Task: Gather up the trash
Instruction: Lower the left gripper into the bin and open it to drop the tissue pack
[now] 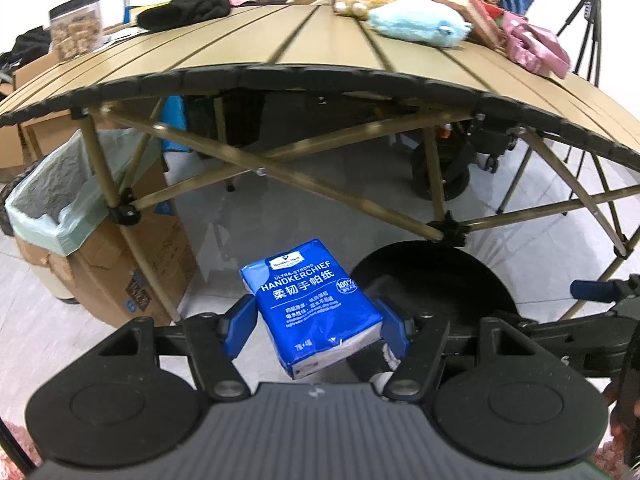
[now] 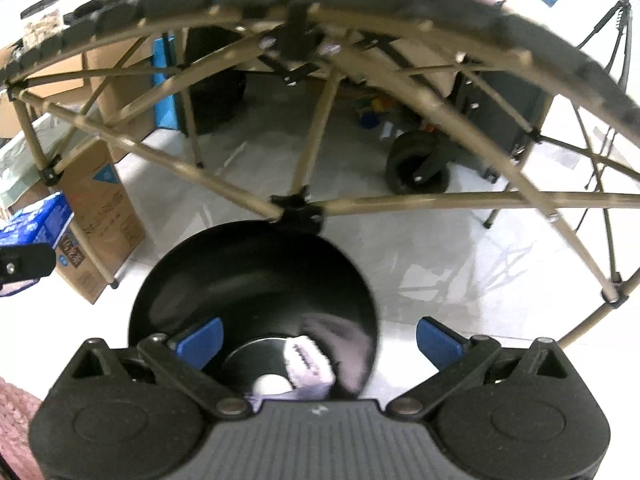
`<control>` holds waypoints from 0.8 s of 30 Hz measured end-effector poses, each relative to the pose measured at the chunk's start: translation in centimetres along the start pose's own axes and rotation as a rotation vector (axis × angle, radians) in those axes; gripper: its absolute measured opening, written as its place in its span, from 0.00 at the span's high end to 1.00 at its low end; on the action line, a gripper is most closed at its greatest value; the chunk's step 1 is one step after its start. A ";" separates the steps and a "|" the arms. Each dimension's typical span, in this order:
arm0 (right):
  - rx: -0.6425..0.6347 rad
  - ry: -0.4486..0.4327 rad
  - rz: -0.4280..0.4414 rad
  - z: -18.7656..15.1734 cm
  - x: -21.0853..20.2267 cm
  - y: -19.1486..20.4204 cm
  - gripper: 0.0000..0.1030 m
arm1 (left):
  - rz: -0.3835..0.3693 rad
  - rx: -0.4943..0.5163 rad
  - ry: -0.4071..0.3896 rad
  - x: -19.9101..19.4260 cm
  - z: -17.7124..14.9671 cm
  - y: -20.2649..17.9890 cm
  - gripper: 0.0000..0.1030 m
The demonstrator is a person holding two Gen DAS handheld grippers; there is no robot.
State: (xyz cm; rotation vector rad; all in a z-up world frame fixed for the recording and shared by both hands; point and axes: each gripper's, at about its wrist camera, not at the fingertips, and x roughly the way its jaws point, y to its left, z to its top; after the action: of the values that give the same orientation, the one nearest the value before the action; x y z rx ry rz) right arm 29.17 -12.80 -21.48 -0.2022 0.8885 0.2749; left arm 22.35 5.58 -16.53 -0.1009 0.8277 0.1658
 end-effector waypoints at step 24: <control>0.259 -0.079 -0.111 -0.7 -5.4 -10.8 0.00 | -0.111 0.191 0.087 3.7 0.3 -8.9 0.35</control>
State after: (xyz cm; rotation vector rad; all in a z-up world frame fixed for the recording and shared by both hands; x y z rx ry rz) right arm 28.85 -24.05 -17.00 0.0004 0.8226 0.0626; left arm 26.61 -2.68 -18.83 0.0262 0.9180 -0.0225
